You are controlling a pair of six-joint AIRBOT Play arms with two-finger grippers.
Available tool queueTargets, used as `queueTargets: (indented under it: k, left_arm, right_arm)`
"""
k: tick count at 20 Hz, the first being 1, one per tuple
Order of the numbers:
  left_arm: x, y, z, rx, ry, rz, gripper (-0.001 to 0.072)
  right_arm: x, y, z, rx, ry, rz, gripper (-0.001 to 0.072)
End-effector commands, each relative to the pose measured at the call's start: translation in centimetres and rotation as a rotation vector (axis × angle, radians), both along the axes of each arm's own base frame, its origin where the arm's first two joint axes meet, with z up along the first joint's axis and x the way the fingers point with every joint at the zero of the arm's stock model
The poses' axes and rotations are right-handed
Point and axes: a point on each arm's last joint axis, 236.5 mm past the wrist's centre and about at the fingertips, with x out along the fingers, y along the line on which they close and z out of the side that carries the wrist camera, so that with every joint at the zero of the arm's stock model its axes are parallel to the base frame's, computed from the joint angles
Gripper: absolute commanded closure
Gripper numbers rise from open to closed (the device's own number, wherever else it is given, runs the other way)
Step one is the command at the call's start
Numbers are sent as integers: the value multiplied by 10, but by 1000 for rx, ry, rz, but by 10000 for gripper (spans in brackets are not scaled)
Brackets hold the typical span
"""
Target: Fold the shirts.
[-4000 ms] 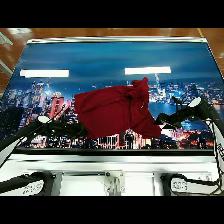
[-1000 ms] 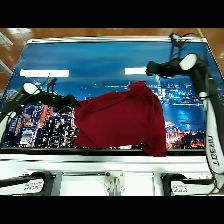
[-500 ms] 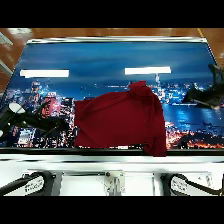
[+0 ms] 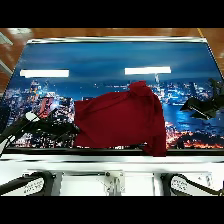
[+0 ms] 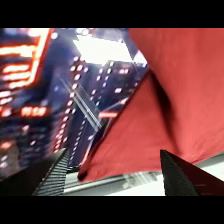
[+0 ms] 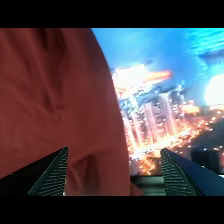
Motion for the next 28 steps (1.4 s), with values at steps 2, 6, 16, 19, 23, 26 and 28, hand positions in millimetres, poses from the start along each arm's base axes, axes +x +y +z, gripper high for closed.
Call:
queueTargets:
  k: [2, 6, 16, 19, 23, 26, 28]
  left_arm:
    - [-3, -15, -10, -25, 17, -18, 54]
    - [-17, -26, -12, -39, 58, -70, 58]
    - [-53, -60, -27, -61, 162, -207, 612]
    - [-49, -64, -21, -87, 131, -236, 667]
    - [-41, -65, -11, -88, 63, -274, 668]
    - [-38, -65, -5, -86, 38, -276, 668]
    - [-36, -65, -1, -86, 22, -276, 668]
  right_arm:
    - [-2, -12, -5, -50, 8, -7, 32]
    - [-7, -22, -8, -94, 28, -1, 32]
    - [-6, -23, -12, -92, 31, -12, 32]
    - [-20, -10, -30, -41, 83, -10, 32]
    - [-48, 37, -79, 131, 124, 13, 32]
    - [-60, 48, -108, 159, 137, -54, 32]
    - [-57, 52, -115, 168, 116, -75, 32]
